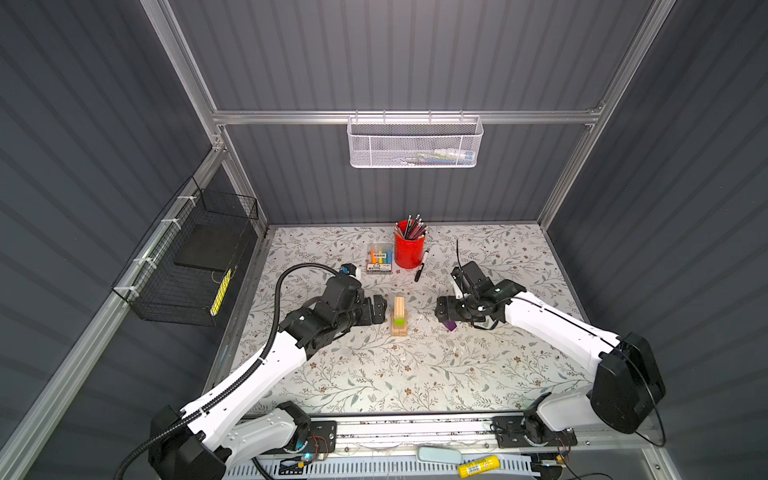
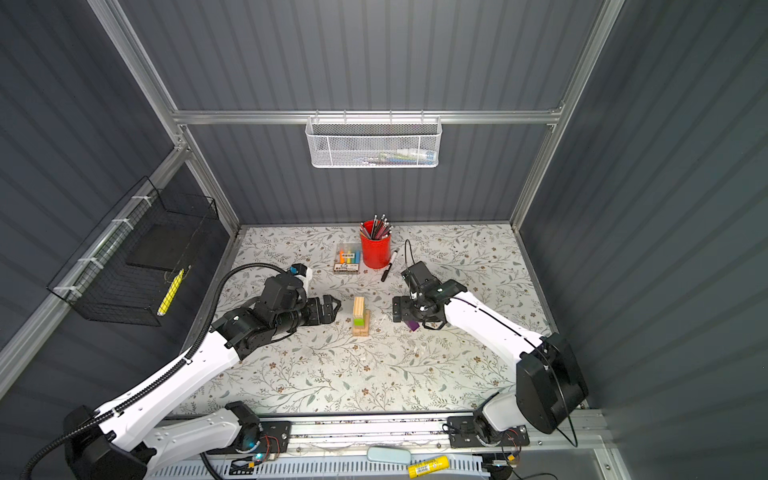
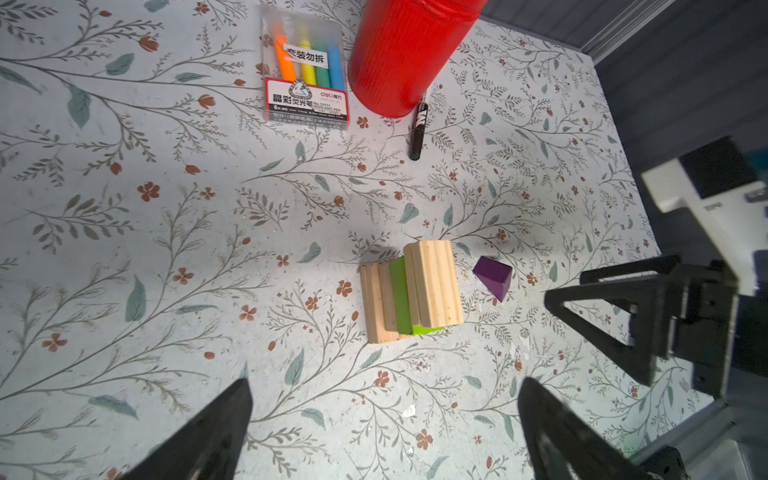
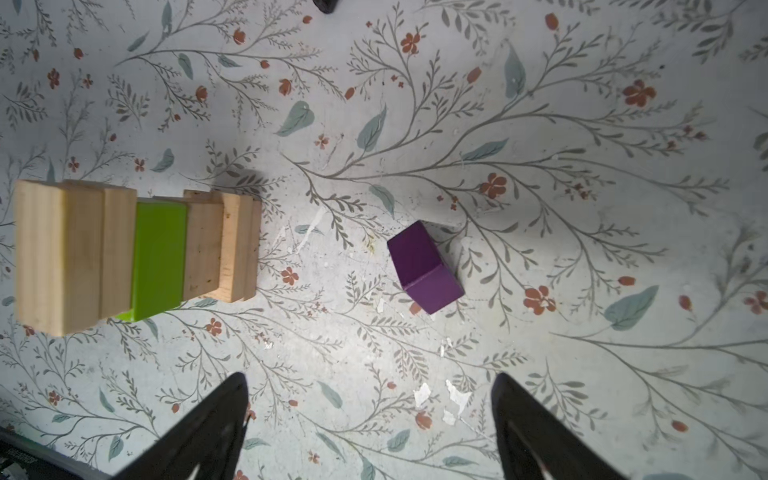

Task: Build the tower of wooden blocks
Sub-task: 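Lower the right gripper onto the purple cube and grasp it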

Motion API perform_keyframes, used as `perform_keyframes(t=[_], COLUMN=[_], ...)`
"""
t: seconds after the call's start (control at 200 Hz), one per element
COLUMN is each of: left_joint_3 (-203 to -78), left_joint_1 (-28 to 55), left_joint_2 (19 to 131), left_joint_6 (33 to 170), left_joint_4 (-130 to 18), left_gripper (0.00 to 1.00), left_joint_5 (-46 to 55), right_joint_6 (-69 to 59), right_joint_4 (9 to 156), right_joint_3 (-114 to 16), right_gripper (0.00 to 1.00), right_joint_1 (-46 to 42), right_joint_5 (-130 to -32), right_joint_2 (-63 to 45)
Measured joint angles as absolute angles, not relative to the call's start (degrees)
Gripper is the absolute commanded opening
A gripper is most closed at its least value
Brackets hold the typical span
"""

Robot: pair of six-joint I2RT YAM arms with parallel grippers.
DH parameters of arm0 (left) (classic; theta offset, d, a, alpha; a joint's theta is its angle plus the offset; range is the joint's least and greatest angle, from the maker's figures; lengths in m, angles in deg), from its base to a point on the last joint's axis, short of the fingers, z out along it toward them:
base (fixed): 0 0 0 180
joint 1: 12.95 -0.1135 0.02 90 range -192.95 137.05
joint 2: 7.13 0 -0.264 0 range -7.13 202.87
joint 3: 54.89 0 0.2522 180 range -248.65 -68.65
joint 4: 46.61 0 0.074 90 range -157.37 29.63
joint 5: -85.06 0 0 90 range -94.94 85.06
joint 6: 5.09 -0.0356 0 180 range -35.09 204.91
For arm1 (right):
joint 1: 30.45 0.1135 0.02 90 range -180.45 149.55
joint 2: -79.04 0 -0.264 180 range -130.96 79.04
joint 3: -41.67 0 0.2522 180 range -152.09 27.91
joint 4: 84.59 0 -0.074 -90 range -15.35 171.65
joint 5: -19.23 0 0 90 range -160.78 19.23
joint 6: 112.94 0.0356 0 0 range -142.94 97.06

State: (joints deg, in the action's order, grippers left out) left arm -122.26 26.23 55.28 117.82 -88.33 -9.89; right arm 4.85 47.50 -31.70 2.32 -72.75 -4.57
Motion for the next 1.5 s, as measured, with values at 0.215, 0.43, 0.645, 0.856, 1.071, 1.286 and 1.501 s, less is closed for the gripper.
perform_keyframes(t=[0.215, 0.43, 0.645, 0.856, 1.071, 1.286, 1.501], left_joint_3=[-120.62, -120.51, -120.31, -120.31, -120.2, -119.9, -119.74], left_joint_1=[27.32, 28.64, 28.66, 28.66, 28.66, 28.66, 28.66], left_joint_2=[55.72, 56.52, 56.52, 56.46, 55.65, 55.24, 55.21], left_joint_6=[117.88, 118.08, 118.1, 118.1, 118.1, 118.1, 118.1], left_joint_4=[-85.6, -85.25, -85.12, -85.19, -86.06, -86.5, -86.52], left_gripper=[1.0, 1.0, 1.0, 1.0, 1.0, 1.0, 1.0], left_joint_5=[-9.11, -9.32, -9.85, -11.51, -12.89, -13.89, -14.29], right_joint_6=[1.11, -1.47, -2.58, -2.43, 0.19, 5.92, 11.58], right_joint_4=[52.3, 53.62, 53.92, 53.42, 51.25, 50.4, 50.18], right_joint_3=[-31.72, -33.25, -33.39, -33.06, -33.06, -33.06, -33.3], right_gripper=[0.91, 0.84, 0.76, 0.76, 0.69, 0.61, 0.53], right_joint_1=[0.57, -0.06, 0.05, 2.69, 5.62, 5.54, 5.99], right_joint_5=[-75.49, -76.84, -77.17, -75.38, -70.55, -67.7, -66.98], right_joint_2=[-12.26, -19.3, -20.48, -20.44, -20.44, -20.44, -21.31])
